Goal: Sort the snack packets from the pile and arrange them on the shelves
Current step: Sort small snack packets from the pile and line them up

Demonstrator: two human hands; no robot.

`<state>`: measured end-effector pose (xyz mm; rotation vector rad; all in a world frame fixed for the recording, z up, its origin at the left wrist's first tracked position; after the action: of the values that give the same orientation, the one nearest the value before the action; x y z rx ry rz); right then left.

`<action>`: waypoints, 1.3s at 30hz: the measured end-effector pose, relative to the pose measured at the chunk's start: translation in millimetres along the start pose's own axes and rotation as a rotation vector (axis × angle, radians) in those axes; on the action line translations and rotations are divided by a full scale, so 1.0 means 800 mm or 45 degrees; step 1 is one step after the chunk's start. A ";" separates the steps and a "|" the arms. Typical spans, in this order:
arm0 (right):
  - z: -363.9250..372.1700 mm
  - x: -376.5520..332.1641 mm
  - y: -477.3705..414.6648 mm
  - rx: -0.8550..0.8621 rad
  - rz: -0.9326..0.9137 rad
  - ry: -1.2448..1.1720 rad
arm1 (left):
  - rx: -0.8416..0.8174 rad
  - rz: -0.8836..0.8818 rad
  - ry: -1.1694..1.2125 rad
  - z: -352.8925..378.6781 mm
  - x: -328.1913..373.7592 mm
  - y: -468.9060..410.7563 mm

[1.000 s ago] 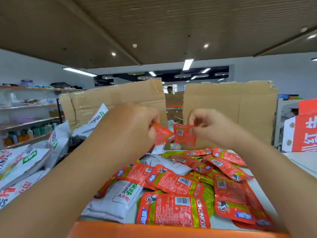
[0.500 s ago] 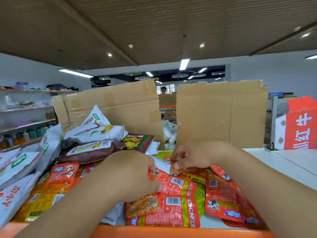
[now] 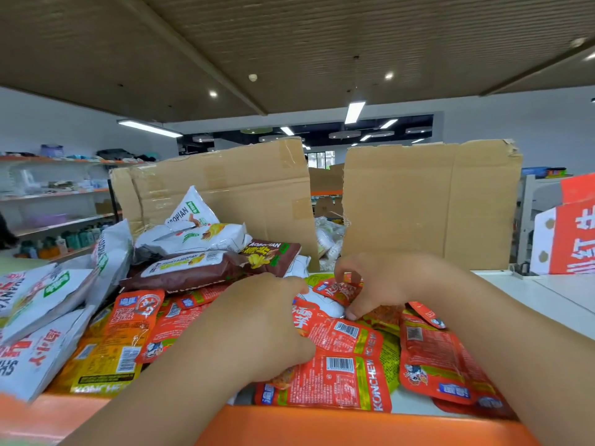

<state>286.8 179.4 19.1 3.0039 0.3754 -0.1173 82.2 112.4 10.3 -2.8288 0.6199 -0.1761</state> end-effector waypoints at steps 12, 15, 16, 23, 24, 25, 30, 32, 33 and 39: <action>-0.013 0.014 0.004 0.217 -0.037 -0.198 | 0.190 0.066 0.167 0.014 -0.001 -0.013; -0.026 0.020 0.018 0.368 -0.037 -0.265 | 0.223 0.093 0.262 -0.001 0.014 -0.009; -0.031 0.023 0.026 0.420 -0.041 -0.302 | 0.234 0.084 0.290 -0.008 0.019 -0.008; -0.041 0.084 0.138 0.622 0.012 -0.434 | 0.320 0.002 0.446 -0.037 0.089 -0.013; -0.041 0.100 0.160 0.639 0.055 -0.453 | 0.321 0.010 0.456 -0.040 0.109 -0.014; -0.041 0.119 0.184 0.659 0.099 -0.471 | 0.328 0.030 0.460 -0.043 0.132 -0.016; -0.034 0.216 0.312 0.779 0.349 -0.506 | 0.333 0.200 0.587 -0.046 0.270 -0.023; -0.030 0.250 0.366 0.816 0.430 -0.506 | 0.292 0.271 0.661 -0.041 0.329 -0.025; -0.028 0.265 0.395 0.831 0.469 -0.509 | 0.278 0.320 0.673 -0.038 0.360 -0.026; -0.016 0.346 0.573 0.916 0.739 -0.411 | 0.237 0.584 0.781 -0.024 0.549 -0.019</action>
<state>669.2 -194.2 53.1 3.5082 -0.7187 -0.8183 481.8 -64.8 61.6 -2.3508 1.2724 -0.9695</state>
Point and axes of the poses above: each hand's wrist, its own y-axis away from the middle knuckle, its own z-axis out of the palm, x = y × z, the point moved 2 cm from there along -y, towards the middle knuckle, and after that the axes turned 4 degrees about -x, right-handed, at the moved point
